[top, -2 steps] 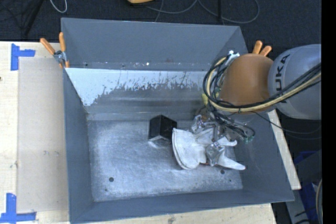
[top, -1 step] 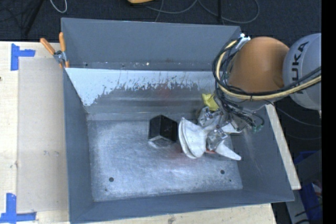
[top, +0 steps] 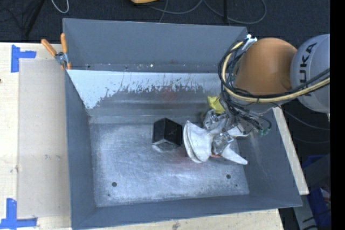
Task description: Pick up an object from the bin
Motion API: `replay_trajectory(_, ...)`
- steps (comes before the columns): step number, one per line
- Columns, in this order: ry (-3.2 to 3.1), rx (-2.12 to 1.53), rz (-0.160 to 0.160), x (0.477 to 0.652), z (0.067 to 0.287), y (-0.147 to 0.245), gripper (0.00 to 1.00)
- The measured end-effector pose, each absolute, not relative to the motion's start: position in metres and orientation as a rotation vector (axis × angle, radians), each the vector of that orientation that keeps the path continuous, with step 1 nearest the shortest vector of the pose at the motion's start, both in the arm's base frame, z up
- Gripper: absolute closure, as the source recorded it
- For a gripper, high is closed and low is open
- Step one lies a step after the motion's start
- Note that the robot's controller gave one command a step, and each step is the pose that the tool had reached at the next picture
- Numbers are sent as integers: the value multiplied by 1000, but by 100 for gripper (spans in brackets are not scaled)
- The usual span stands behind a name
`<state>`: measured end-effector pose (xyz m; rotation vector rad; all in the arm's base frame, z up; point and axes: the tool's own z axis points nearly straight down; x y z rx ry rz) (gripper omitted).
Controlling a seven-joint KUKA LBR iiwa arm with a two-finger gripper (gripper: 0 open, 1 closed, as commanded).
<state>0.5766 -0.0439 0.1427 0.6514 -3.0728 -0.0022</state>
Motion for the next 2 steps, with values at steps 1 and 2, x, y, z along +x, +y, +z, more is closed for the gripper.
replay_trajectory(1, -3073, 649, -2, 579, 159, -43, 100)
replay_trajectory(2, -3075, 615, -4, 581, 210, -46, 100)
